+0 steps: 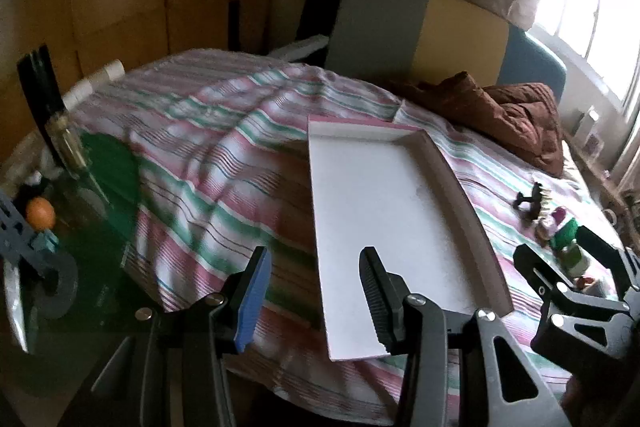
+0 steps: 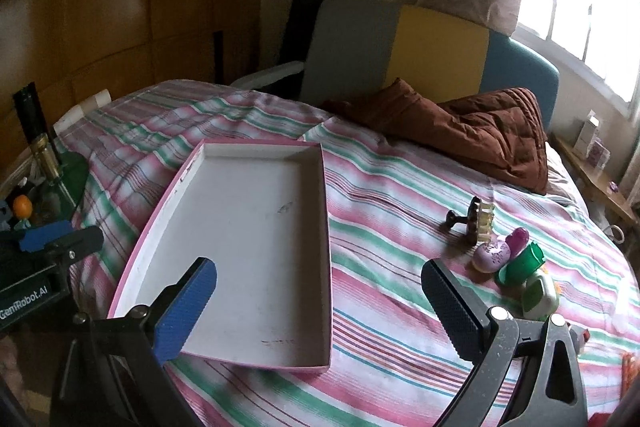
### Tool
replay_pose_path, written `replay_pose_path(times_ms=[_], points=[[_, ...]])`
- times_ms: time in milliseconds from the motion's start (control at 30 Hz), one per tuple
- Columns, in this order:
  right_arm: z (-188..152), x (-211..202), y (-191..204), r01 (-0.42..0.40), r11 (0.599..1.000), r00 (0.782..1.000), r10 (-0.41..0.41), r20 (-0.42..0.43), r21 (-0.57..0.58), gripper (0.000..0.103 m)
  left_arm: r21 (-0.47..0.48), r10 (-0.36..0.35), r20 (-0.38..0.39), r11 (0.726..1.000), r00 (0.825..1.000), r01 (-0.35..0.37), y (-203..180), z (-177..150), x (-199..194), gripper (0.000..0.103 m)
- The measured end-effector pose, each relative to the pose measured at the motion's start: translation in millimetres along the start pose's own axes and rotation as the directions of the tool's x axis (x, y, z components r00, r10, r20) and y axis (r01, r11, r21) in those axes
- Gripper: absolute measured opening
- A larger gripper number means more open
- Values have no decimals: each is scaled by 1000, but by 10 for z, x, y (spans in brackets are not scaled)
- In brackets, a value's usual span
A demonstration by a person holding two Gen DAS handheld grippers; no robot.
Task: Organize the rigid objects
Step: 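Move the left tool toward the brown spiky toy beside the toys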
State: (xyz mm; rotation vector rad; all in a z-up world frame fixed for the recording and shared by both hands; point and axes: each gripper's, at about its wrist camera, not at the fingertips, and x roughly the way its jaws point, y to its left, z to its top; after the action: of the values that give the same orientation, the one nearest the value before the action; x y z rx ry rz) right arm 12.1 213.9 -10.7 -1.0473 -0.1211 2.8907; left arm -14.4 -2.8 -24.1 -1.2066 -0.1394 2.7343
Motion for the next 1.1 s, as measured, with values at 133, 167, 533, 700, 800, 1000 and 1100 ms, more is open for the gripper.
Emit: replay_pose_path(times_ms=[133, 167, 533, 700, 800, 1000, 1100], points=[[35, -5, -50, -5, 1000, 1000, 5, 3, -24, 103, -36, -30, -18, 999, 999, 29, 86, -9, 22, 46], [45, -10, -64, -5, 999, 1000, 6, 6, -39, 103, -41, -30, -16, 999, 999, 29, 95, -5, 20, 46], [118, -11, -607, -13, 999, 999, 11, -32, -39, 103, 83, -102, 11, 991, 995, 101, -138, 63, -38, 46], [107, -30, -1232, 71, 995, 996, -68, -61, 64, 103, 129, -157, -20, 979, 987, 158, -305, 80, -4, 46], [55, -96, -1668, 160, 981, 986, -154, -57, 113, 103, 131, -195, -51, 971, 979, 200, -400, 119, 29, 46], [-204, -118, -2637, 242, 906, 970, -232, -72, 346, 103, 151, -282, -93, 944, 955, 293, -699, 256, 61, 46], [-402, -80, -2975, 283, 836, 959, -258, -118, 470, 103, 209, -298, -112, 926, 948, 316, -955, 312, 71, 46]])
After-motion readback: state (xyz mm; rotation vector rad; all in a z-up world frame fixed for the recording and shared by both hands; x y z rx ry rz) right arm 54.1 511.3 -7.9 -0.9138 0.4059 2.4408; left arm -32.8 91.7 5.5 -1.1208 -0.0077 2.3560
